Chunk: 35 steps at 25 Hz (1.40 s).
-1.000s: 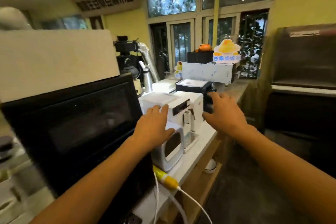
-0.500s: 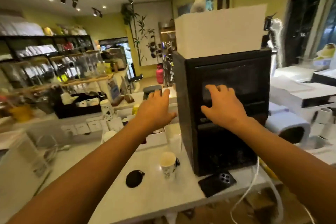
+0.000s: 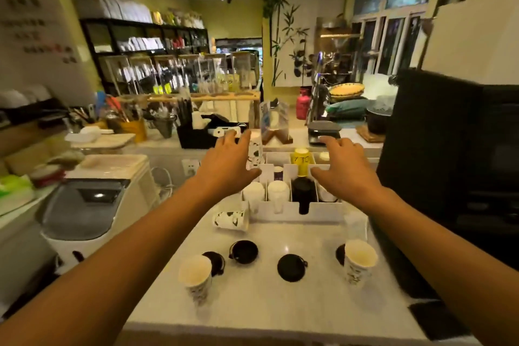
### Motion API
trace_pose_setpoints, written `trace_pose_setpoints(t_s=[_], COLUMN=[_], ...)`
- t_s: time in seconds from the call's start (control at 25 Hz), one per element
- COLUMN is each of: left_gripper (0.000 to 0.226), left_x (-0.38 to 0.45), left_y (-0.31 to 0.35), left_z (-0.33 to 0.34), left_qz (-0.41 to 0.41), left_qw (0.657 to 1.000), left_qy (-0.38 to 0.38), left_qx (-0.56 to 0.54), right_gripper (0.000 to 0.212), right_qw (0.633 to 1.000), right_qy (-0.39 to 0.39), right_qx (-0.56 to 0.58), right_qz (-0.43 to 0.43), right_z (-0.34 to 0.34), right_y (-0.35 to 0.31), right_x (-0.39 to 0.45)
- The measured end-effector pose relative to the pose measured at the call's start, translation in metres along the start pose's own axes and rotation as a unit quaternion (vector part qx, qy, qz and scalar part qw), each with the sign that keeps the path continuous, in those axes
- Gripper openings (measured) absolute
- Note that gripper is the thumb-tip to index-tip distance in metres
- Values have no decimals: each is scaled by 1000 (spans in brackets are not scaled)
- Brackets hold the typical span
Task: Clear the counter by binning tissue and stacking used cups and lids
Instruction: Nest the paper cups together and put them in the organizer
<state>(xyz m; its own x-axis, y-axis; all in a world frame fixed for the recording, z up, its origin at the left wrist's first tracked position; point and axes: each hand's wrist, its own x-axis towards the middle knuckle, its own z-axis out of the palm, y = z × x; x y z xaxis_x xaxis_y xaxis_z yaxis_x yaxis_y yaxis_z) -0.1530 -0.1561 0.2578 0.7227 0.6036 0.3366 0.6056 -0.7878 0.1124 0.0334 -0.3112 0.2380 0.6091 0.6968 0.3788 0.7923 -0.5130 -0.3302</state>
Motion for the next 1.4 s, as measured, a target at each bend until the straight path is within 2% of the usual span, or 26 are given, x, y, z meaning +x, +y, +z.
trace_pose_setpoints(t_s=[0.24,0.52,0.96,1.16,1.4], left_gripper=[97,94,98,99,96], left_x=[2,14,100,140,150], left_y=[-88,-129,-134,-132,-147], left_z=[24,55,93,103,141], left_qz=[-39,-65,-94,-123,-129], left_qw=[999,996,995,991,983], left_qy=[-14,-26,-42,-44,-117], left_qx=[-25,-61,-2,37,52], right_gripper=[74,72,66,65,68], right_qw=[1000,998,996,995,989], right_qy=[-15,-52,-33,-40,-98], right_qx=[-6,-15,-8,32,47], right_qz=[-16,-39,-78,-85,-101], right_z=[48,86,126,160,226], right_y=[-67,-101,-63,-42,-41], right_x=[29,57,138,176,192])
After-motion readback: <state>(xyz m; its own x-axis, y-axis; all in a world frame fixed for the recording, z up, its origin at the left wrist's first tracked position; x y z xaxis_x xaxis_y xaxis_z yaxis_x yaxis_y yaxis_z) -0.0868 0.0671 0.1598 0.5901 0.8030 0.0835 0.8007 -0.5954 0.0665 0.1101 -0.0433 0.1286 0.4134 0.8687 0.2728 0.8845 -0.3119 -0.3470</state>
